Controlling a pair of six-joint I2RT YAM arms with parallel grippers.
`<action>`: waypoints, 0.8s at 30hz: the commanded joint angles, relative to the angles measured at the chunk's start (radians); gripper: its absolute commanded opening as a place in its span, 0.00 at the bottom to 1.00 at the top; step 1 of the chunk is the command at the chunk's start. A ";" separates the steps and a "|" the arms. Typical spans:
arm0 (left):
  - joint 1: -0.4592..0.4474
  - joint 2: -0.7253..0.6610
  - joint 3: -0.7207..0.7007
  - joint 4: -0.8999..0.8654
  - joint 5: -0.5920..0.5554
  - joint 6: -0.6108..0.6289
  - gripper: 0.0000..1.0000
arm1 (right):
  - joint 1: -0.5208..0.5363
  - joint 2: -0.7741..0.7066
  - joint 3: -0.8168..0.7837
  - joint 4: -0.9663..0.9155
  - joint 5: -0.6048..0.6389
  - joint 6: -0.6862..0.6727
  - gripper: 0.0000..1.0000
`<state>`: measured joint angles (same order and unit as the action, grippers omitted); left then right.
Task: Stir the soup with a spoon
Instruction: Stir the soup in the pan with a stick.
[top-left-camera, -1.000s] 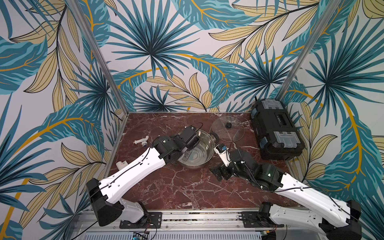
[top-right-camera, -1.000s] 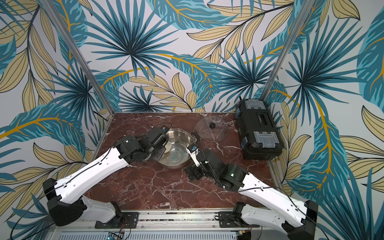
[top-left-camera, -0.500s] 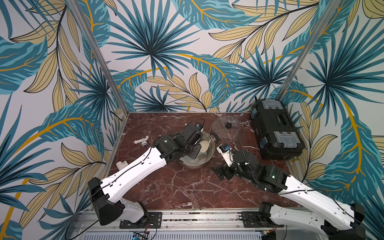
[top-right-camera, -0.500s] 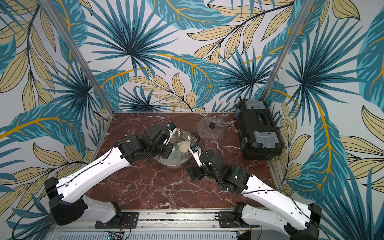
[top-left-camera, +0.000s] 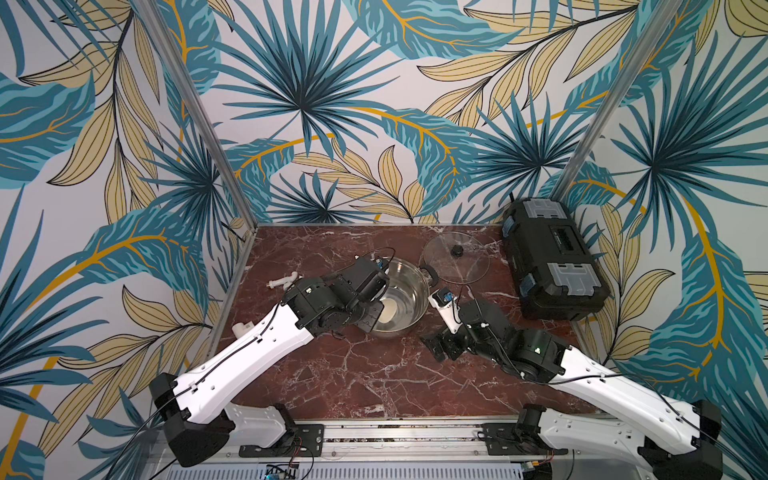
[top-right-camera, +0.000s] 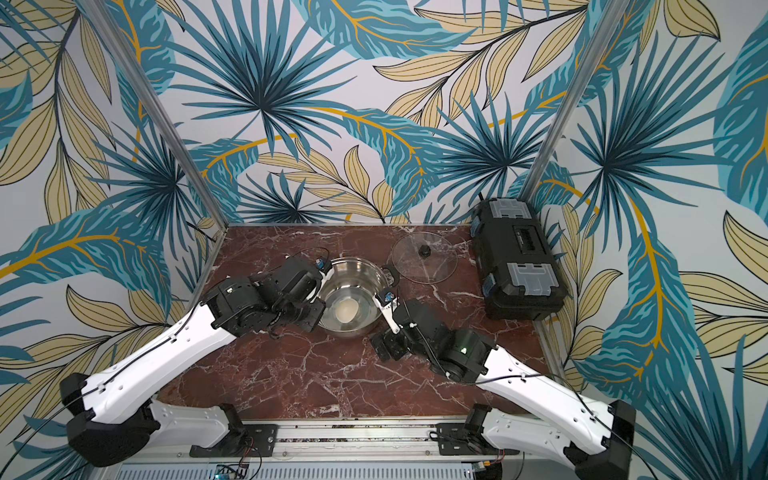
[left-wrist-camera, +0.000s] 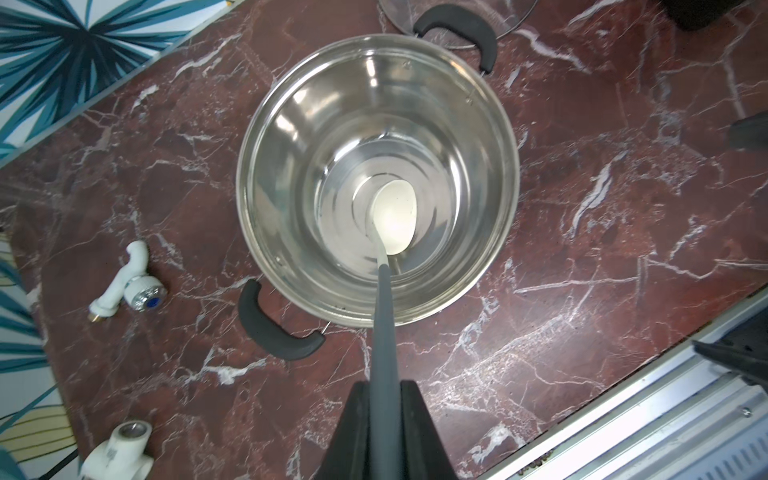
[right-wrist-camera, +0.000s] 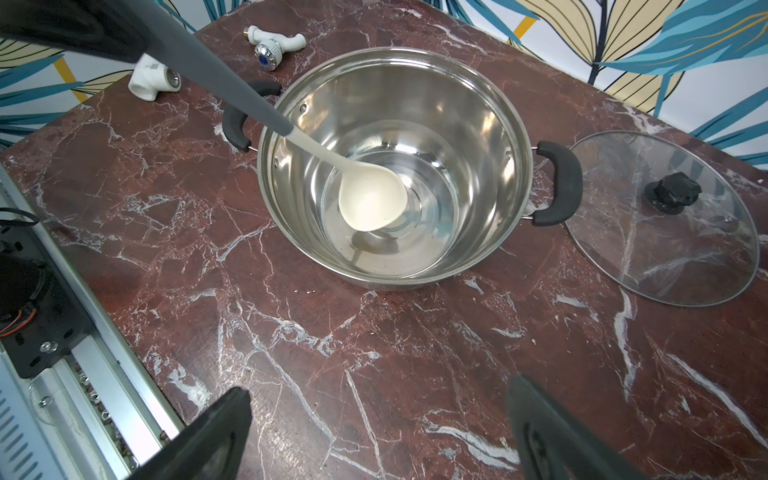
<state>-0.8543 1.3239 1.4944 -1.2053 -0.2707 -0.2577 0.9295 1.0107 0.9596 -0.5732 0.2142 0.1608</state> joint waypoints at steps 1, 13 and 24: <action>0.003 0.026 0.041 -0.076 -0.103 0.016 0.00 | 0.003 0.012 0.011 0.020 -0.025 0.008 1.00; 0.002 0.104 0.095 0.077 -0.224 0.064 0.00 | 0.004 -0.013 -0.021 0.022 -0.012 0.014 1.00; -0.004 0.108 0.055 0.283 -0.022 0.052 0.00 | 0.002 -0.049 -0.038 0.003 0.025 -0.001 0.99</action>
<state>-0.8547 1.4311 1.5364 -1.0027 -0.3717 -0.1925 0.9295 0.9764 0.9440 -0.5701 0.2153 0.1608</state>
